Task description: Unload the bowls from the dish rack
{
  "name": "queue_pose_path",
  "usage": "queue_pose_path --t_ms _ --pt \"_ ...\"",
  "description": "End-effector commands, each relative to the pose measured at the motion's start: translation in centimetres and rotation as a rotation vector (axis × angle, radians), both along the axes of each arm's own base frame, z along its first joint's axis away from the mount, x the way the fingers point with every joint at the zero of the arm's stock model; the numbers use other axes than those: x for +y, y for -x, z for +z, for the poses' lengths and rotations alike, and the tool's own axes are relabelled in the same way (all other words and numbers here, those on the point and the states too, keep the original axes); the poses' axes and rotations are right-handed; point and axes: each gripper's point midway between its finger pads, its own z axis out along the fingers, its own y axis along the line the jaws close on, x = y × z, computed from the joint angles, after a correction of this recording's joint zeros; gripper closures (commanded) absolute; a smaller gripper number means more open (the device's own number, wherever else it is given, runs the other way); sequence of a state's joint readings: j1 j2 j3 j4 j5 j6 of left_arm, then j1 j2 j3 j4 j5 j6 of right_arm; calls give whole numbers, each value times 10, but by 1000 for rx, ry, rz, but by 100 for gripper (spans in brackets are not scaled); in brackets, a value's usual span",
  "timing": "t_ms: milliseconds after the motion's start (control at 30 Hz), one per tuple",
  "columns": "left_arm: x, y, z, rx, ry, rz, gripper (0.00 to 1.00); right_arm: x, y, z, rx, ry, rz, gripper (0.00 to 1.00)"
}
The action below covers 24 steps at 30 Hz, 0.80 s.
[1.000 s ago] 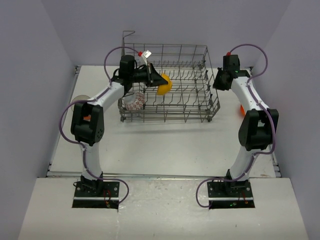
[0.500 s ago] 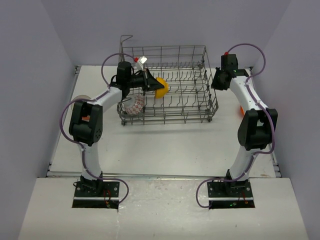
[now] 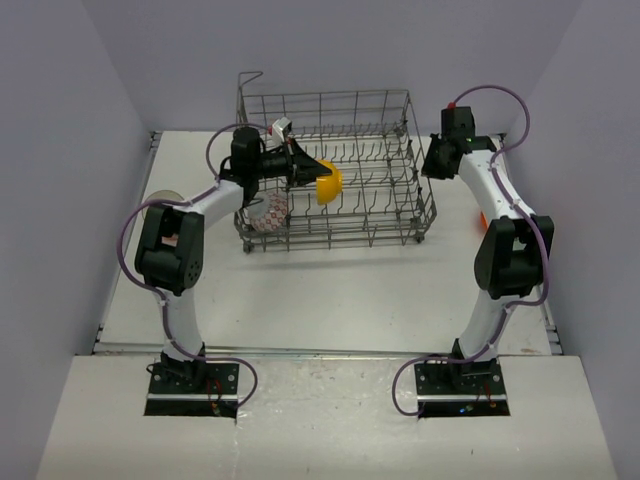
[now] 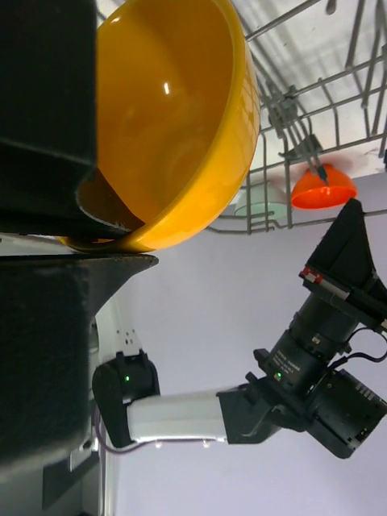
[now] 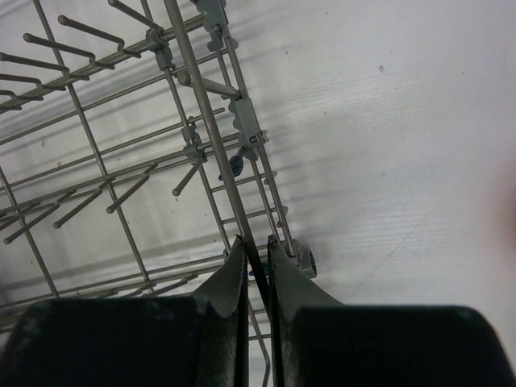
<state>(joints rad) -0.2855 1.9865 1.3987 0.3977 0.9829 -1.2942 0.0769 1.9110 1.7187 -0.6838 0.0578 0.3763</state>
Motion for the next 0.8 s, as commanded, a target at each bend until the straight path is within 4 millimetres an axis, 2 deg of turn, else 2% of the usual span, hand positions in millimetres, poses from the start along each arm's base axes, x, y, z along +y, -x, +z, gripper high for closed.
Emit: queue_pose_path --t_ms 0,67,100,167,200,267,300,367,400,467,633,767 --pt "5 34 52 -509 163 -262 100 -3 66 -60 345 14 -76 100" --pt "3 31 52 -490 146 -261 100 -2 66 -62 349 22 -73 100" --pt "4 31 59 -497 138 -248 100 -3 66 -62 350 24 -72 100" --pt "1 20 62 -594 77 -228 100 -2 66 -62 352 21 -71 100" --pt "-1 11 57 -590 9 -234 100 -2 65 -61 348 21 -71 100" --pt "-2 9 43 -507 -45 -249 100 -1 64 -61 348 18 -68 100" --pt "-2 1 44 -574 -78 -244 100 0 63 -61 347 16 -68 100" --pt "1 -5 29 -516 -144 -218 100 1 63 -62 351 16 -66 100" --pt "3 -10 28 -549 -182 -207 100 1 63 -62 353 17 -65 100" --pt "5 -10 12 -494 -226 -214 100 1 62 -61 350 16 -63 100" --pt "19 -22 -14 -469 -348 -151 100 2 63 -60 351 29 -62 100" --pt "26 -20 -39 -404 -418 -148 100 0 63 -61 354 35 -65 100"
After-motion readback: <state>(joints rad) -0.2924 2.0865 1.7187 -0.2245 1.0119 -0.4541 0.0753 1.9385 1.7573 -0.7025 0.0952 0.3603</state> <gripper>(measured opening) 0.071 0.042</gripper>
